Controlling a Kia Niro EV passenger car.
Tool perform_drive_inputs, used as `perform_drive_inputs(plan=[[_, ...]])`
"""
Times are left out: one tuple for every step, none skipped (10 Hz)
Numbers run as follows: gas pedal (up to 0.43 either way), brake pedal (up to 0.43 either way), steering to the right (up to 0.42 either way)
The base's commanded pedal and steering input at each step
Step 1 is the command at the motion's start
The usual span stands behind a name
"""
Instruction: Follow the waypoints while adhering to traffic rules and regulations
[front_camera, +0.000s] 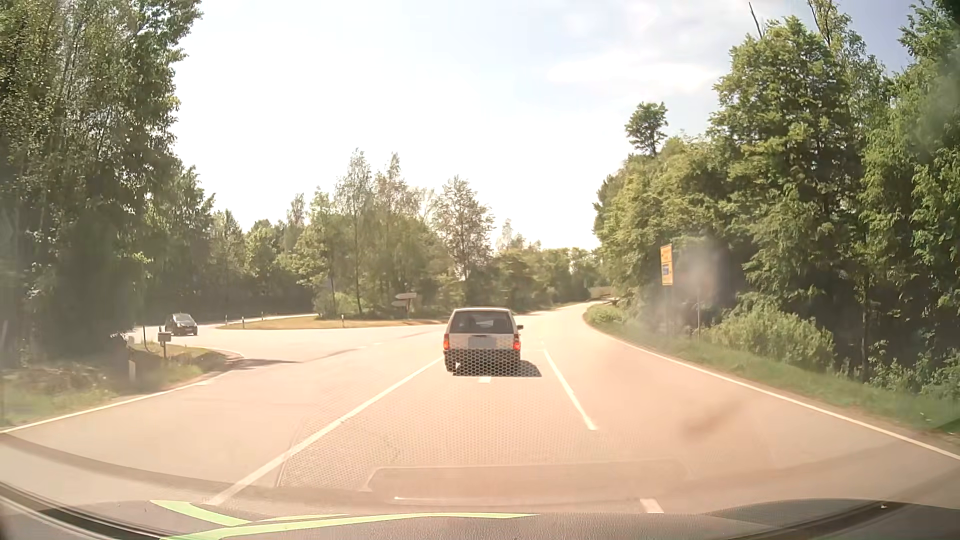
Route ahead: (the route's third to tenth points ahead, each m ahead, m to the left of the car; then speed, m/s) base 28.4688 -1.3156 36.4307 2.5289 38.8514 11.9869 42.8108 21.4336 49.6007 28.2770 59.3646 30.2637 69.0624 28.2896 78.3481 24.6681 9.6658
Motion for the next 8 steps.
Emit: perform_drive_inputs(plan=[[0.0, 0.244, 0.013], [0.0, 0.244, 0.013], [0.0, 0.238, 0.013], [0.0, 0.232, 0.013], [0.0, 0.226, 0.013], [0.0, 0.226, 0.013], [0.0, 0.22, 0.013], [0.0, 0.22, 0.014]])
